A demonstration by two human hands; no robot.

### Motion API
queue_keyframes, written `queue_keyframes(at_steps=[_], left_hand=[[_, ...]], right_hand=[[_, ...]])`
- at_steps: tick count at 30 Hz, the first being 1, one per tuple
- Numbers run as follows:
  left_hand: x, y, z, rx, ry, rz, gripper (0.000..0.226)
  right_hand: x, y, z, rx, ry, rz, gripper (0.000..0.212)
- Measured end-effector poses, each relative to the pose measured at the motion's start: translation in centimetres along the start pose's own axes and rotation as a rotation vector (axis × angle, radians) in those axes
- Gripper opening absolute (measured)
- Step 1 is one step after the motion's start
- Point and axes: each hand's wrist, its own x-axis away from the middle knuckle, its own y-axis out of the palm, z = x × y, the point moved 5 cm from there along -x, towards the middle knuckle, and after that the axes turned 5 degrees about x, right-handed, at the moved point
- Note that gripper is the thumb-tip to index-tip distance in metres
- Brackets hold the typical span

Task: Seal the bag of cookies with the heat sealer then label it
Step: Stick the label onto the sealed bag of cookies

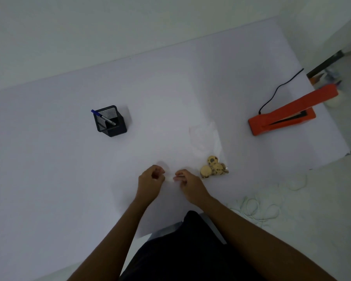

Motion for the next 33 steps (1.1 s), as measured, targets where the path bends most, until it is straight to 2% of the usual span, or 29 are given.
queue_keyframes(at_steps=[6,11,16,18,22,26,31,33], left_hand=[[1.1,-3.8,2.0,0.415,-0.195,-0.057,0.015],[2.4,-4.9,5.2,0.729,-0.337,-0.11,0.019],[2.8,-4.0,8.2,0.981,-0.42,-0.221,0.023],[2.8,-3.3,9.4,1.067,-0.461,-0.265,0.024],[2.4,-1.4,11.9,1.179,-0.513,-0.377,0.03],[1.5,0.4,14.2,1.109,-0.473,-0.404,0.031],[-0.5,2.1,16.7,0.408,-0.141,-0.16,0.02],[-1.1,3.1,17.8,0.261,-0.011,-0.113,0.016]], right_hand=[[0.7,-0.2,-3.0,-0.069,-0.094,0.024,0.033],[2.0,-1.9,-8.3,-0.113,-0.253,0.034,0.05],[2.0,-5.6,-9.9,-0.161,-0.244,0.278,0.053],[1.7,-7.1,-10.1,-0.18,-0.251,0.295,0.053],[1.5,-10.1,-11.2,-0.282,-0.246,0.189,0.016],[1.2,-13.6,-10.8,-0.366,-0.213,0.122,0.016],[0.0,-17.3,-9.3,-0.41,-0.164,0.063,0.019],[-0.5,-18.4,-9.0,-0.401,-0.171,0.043,0.019]])
